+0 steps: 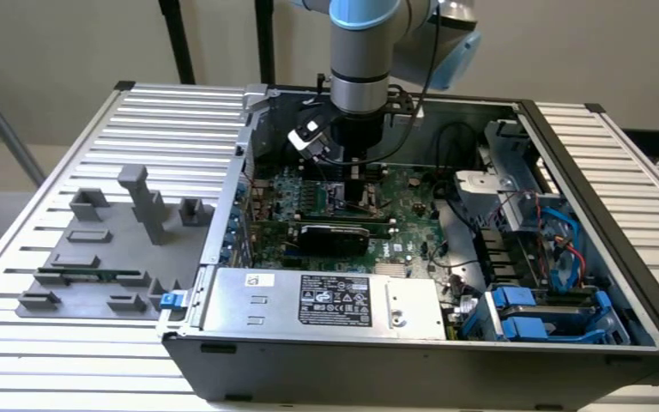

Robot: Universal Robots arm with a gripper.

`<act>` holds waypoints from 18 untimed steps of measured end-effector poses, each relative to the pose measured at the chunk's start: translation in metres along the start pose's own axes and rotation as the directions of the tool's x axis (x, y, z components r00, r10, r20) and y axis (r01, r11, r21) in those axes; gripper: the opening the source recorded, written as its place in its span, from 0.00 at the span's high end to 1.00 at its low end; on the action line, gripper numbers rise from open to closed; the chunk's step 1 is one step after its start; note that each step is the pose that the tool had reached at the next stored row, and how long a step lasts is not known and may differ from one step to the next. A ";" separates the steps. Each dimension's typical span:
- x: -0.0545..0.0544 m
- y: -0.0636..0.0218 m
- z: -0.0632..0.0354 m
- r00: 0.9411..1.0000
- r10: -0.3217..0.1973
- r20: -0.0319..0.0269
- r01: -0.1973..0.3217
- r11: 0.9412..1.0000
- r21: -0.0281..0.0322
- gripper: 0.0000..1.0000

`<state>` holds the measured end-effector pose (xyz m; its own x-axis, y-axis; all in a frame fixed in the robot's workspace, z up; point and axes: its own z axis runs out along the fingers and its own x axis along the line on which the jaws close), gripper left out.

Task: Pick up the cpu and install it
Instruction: 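Place the cpu into insertion slot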

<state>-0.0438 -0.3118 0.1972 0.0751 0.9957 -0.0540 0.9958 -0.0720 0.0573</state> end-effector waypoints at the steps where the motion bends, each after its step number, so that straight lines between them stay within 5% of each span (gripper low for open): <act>1: 0.000 -0.0001 0.0000 1.000 -0.001 0.000 0.001 1.000 0.000 0.45; 8: 0.000 -0.0014 0.0000 1.000 -0.007 0.002 0.007 1.000 -0.001 0.45; 18: 0.000 -0.0024 0.0016 1.000 -0.010 0.004 0.010 1.000 -0.009 0.45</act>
<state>-0.0461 -0.3115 0.1954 0.0650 0.9961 -0.0589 0.9959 -0.0611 0.0662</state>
